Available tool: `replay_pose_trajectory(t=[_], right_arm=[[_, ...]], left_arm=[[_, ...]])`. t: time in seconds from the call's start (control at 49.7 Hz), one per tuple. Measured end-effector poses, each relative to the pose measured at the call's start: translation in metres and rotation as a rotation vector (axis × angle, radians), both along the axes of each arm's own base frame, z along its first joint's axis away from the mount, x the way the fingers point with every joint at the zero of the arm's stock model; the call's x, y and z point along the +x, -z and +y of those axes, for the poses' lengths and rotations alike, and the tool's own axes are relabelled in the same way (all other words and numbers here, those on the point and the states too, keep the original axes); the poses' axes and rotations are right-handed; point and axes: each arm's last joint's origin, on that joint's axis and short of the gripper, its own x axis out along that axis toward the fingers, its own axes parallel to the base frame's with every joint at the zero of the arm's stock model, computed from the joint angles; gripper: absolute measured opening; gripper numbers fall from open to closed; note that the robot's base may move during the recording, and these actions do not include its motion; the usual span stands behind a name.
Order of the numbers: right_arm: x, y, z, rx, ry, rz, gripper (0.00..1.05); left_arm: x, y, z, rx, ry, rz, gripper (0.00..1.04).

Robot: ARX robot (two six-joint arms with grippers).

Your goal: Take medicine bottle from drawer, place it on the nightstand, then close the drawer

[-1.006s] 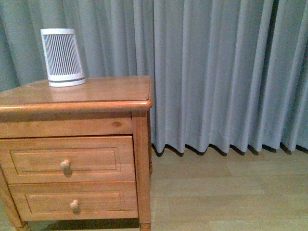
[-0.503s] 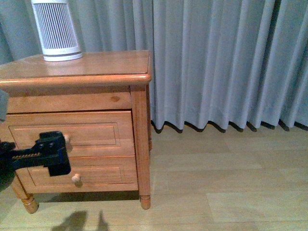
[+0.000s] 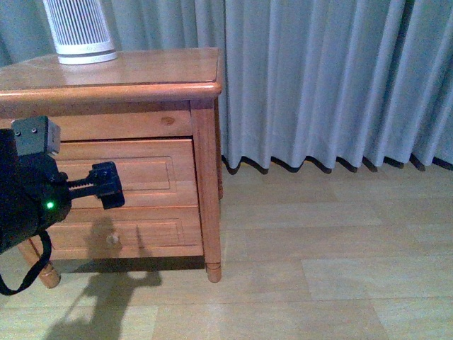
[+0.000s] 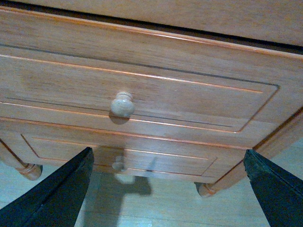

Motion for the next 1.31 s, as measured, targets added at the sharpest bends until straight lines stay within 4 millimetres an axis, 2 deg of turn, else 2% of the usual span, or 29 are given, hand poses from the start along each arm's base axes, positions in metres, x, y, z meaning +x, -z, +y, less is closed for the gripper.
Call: replay_pose_trajectory(t=[0.282, 0.382, 0.684, 1.248, 1.308], right_arm=[[0.000, 0.000, 0.000, 0.000, 0.000, 0.000, 0.98], [0.000, 0.000, 0.000, 0.000, 0.000, 0.000, 0.98], [0.000, 0.000, 0.000, 0.000, 0.000, 0.000, 0.98], [0.000, 0.000, 0.000, 0.000, 0.000, 0.000, 0.98], [0.000, 0.000, 0.000, 0.000, 0.000, 0.000, 0.98]], left_arm=[[0.043, 0.018, 0.008, 0.046, 0.026, -0.037, 0.98], [0.051, 0.027, 0.010, 0.080, 0.036, -0.043, 0.98], [0.062, 0.045, 0.018, 0.122, 0.030, -0.039, 0.98], [0.085, 0.051, 0.028, 0.127, 0.006, -0.048, 0.98], [0.085, 0.051, 0.028, 0.127, 0.008, -0.047, 0.92]])
